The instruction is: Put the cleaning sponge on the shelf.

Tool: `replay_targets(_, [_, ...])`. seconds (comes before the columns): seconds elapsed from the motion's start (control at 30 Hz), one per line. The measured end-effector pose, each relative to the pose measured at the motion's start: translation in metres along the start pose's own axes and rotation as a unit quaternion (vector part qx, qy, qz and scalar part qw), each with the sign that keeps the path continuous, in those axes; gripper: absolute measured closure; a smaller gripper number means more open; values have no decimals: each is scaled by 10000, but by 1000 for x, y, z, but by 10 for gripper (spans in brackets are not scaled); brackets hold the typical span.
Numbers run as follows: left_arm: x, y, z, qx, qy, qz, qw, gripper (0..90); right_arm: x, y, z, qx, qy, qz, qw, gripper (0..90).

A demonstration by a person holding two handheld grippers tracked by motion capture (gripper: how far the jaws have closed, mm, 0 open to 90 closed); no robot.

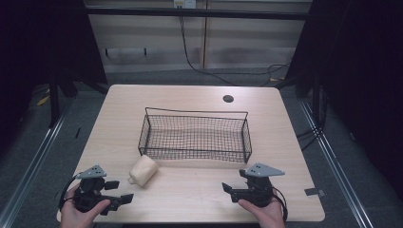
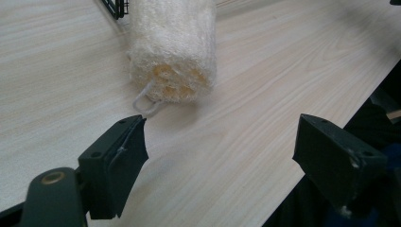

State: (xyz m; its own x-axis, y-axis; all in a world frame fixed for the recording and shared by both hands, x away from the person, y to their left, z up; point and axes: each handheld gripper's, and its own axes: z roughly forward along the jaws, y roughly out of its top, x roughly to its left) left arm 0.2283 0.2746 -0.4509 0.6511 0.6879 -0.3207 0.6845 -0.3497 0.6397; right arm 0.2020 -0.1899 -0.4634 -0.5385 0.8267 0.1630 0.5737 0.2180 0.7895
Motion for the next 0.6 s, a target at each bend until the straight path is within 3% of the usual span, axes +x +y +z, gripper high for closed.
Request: replay_targets(0.6, [0, 2, 1, 70, -15, -81, 9999, 176, -3, 1, -2, 104, -19, 68, 9999, 170])
